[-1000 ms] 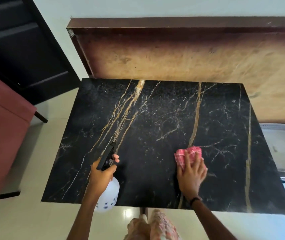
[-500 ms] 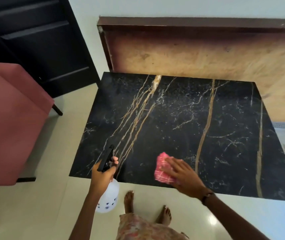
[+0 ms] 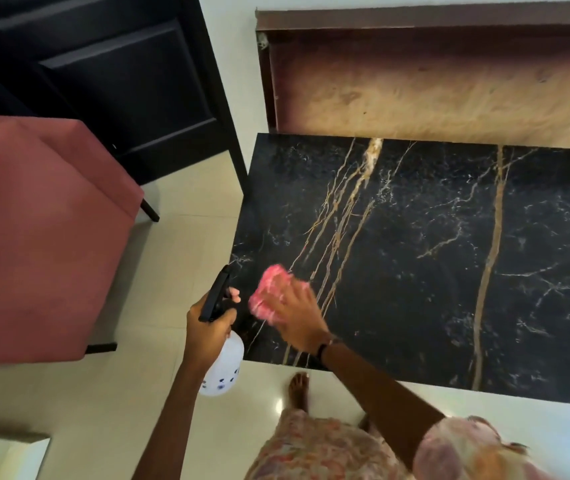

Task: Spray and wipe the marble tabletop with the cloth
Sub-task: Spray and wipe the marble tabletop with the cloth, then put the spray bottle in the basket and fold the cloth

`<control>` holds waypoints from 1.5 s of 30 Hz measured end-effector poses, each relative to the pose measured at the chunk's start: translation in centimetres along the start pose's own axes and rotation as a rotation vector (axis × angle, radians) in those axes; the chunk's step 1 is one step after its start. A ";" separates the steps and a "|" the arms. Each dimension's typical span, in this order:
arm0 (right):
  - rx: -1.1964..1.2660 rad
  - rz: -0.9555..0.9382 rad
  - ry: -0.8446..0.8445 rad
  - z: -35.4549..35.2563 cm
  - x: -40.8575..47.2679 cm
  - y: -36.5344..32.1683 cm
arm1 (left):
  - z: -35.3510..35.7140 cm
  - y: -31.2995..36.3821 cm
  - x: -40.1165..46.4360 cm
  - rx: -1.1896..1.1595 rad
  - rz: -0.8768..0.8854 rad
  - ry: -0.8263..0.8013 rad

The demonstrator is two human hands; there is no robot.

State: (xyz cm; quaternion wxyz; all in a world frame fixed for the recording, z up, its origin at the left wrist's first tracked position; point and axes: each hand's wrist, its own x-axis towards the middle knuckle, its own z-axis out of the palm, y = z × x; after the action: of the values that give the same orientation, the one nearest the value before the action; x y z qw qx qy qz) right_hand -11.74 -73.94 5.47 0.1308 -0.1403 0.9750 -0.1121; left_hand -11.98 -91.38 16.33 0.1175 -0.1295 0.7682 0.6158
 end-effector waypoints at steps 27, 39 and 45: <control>0.373 0.410 0.229 -1.2 -7.6 -2.4 | 4.1 -0.6 1.5 0.052 0.172 0.084; 0.274 0.296 0.243 -1.1 -8.4 -2.8 | 3.0 -1.1 1.2 0.084 0.105 -0.079; 0.341 0.365 0.113 -2.1 -8.5 -2.1 | 3.4 -0.2 0.7 0.013 0.089 -0.048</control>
State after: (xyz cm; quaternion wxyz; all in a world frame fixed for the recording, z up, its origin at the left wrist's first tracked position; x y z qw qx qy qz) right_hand -3.98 -73.00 9.86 0.1158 0.0688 0.9570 -0.2570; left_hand -12.51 -88.10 15.22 0.1094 -0.0794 0.7743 0.6182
